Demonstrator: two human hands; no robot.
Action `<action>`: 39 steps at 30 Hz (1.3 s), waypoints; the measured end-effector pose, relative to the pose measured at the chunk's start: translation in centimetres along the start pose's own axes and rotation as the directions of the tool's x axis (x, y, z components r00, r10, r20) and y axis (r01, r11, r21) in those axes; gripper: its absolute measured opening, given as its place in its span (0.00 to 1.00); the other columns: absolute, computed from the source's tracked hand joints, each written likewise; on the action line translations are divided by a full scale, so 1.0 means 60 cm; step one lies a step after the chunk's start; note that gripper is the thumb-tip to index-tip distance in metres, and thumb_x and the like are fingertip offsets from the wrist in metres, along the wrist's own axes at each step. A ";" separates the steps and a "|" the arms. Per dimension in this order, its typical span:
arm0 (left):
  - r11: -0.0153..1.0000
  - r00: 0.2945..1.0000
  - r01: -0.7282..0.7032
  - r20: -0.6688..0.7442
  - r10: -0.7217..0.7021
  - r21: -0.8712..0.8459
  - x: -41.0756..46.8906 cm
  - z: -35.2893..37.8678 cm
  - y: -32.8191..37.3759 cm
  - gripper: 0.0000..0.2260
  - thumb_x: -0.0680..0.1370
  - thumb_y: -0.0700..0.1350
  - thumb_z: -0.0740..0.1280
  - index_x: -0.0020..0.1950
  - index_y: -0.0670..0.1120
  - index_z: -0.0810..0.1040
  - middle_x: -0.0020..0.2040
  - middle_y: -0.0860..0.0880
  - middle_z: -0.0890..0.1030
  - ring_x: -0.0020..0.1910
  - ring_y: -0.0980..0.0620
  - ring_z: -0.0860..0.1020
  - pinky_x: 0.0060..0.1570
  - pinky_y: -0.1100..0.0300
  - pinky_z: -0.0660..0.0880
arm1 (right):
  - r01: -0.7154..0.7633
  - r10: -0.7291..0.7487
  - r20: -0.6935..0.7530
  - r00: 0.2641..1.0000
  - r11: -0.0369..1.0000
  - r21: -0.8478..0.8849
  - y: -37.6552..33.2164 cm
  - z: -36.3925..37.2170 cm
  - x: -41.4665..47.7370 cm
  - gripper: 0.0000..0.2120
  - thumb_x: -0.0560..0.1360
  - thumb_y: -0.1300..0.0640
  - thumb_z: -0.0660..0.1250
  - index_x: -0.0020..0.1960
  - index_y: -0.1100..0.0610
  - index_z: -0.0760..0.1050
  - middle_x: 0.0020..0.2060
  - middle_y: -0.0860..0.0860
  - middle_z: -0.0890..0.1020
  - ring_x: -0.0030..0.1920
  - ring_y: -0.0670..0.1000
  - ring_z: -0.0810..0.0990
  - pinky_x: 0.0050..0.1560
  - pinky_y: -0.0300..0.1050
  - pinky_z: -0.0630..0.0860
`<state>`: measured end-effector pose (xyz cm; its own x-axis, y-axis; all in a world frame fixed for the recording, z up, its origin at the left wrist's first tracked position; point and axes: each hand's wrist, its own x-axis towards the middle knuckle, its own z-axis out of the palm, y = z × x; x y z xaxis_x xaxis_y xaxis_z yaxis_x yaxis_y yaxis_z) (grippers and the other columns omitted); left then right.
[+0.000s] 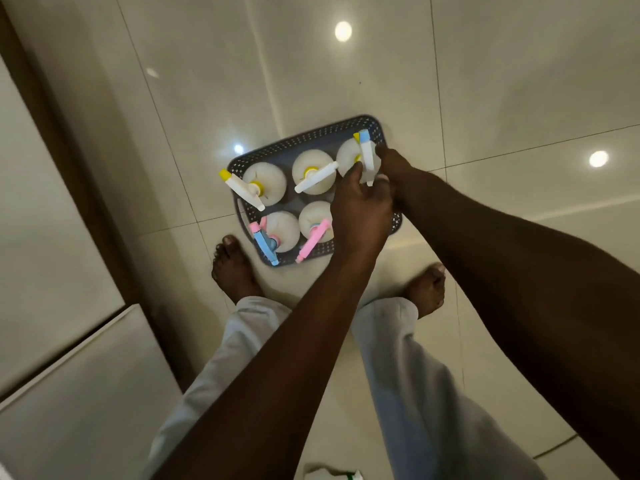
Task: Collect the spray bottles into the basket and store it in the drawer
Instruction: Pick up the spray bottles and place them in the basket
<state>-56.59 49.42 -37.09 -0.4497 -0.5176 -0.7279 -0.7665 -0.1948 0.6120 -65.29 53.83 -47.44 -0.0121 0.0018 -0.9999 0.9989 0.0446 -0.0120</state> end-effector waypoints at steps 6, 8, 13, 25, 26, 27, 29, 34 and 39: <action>0.999 0.998 0.028 0.056 -0.027 -0.017 -0.073 -0.035 0.013 0.13 0.82 0.43 0.66 0.67 0.46 0.80 0.53 0.54 0.82 0.54 0.53 0.82 0.62 0.50 0.81 | 0.026 -0.021 0.123 0.992 0.999 -0.041 0.057 -0.039 -0.091 0.13 0.84 0.53 0.63 0.59 0.62 0.79 0.44 0.57 0.83 0.41 0.54 0.86 0.44 0.41 0.82; 1.000 0.998 0.028 0.058 -0.027 -0.007 -0.095 -0.049 0.017 0.15 0.83 0.44 0.66 0.70 0.45 0.79 0.59 0.53 0.83 0.59 0.53 0.81 0.65 0.51 0.79 | 0.026 -0.018 0.111 0.994 0.998 -0.065 0.082 -0.052 -0.119 0.20 0.83 0.47 0.64 0.66 0.60 0.77 0.50 0.58 0.82 0.49 0.55 0.83 0.51 0.47 0.81; 0.999 1.000 0.024 0.002 -0.024 -0.029 -0.147 -0.091 0.011 0.16 0.83 0.43 0.67 0.70 0.43 0.80 0.66 0.47 0.83 0.65 0.50 0.81 0.69 0.53 0.76 | 0.173 -0.147 0.101 0.984 0.930 -0.325 0.136 -0.079 -0.193 0.21 0.82 0.49 0.65 0.70 0.62 0.78 0.61 0.60 0.85 0.59 0.58 0.84 0.61 0.53 0.80; 0.949 0.900 0.057 -0.395 -0.183 -0.309 -0.323 -0.212 -0.140 0.11 0.82 0.45 0.68 0.63 0.48 0.84 0.57 0.54 0.85 0.59 0.53 0.83 0.67 0.54 0.78 | 0.494 -0.182 0.473 0.862 0.507 -0.706 0.252 -0.020 -0.377 0.12 0.83 0.59 0.65 0.64 0.62 0.79 0.54 0.57 0.85 0.53 0.53 0.82 0.54 0.50 0.78; 0.936 0.883 0.060 -0.420 -0.212 -0.346 -0.343 -0.220 -0.159 0.11 0.82 0.44 0.68 0.63 0.48 0.84 0.58 0.53 0.85 0.59 0.53 0.83 0.66 0.54 0.78 | 0.505 -0.152 0.494 0.856 0.450 -0.737 0.274 -0.013 -0.383 0.11 0.83 0.60 0.65 0.63 0.61 0.79 0.54 0.57 0.85 0.52 0.52 0.81 0.54 0.50 0.78; 0.917 0.867 0.058 -0.436 -0.242 -0.394 -0.361 -0.223 -0.175 0.11 0.82 0.44 0.68 0.62 0.47 0.84 0.59 0.52 0.86 0.58 0.53 0.83 0.66 0.54 0.78 | 0.515 -0.124 0.511 0.850 0.394 -0.761 0.295 -0.008 -0.386 0.09 0.83 0.59 0.65 0.60 0.59 0.80 0.55 0.57 0.85 0.52 0.52 0.82 0.54 0.50 0.78; 0.862 0.820 0.053 -0.471 -0.326 -0.503 -0.408 -0.232 -0.227 0.10 0.82 0.43 0.69 0.62 0.46 0.84 0.59 0.50 0.87 0.58 0.52 0.84 0.66 0.53 0.78 | 0.531 -0.057 0.538 0.841 0.278 -0.801 0.361 0.003 -0.385 0.06 0.82 0.58 0.66 0.57 0.56 0.80 0.57 0.58 0.86 0.53 0.52 0.83 0.55 0.51 0.80; 0.736 0.709 0.066 -0.487 -0.509 -0.674 -0.528 -0.223 -0.365 0.10 0.82 0.45 0.68 0.62 0.48 0.84 0.59 0.53 0.86 0.58 0.55 0.83 0.64 0.57 0.79 | 0.550 0.067 0.553 0.830 0.056 -0.833 0.514 -0.011 -0.380 0.07 0.80 0.54 0.69 0.56 0.51 0.83 0.57 0.52 0.87 0.59 0.53 0.86 0.58 0.53 0.83; 0.591 0.574 0.040 -0.466 -0.673 -0.805 -0.649 -0.195 -0.510 0.10 0.82 0.45 0.69 0.62 0.49 0.84 0.58 0.53 0.86 0.58 0.56 0.83 0.62 0.59 0.78 | 0.558 0.203 0.525 0.827 -0.169 -0.813 0.662 -0.051 -0.373 0.10 0.81 0.53 0.69 0.61 0.51 0.82 0.57 0.49 0.87 0.58 0.49 0.86 0.57 0.50 0.84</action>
<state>-10.25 65.78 -23.84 0.4714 -0.5541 -0.6861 -0.1019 -0.8070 0.5817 -25.49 58.61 -25.53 0.2159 -0.5140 -0.8302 -0.2117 0.8054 -0.5537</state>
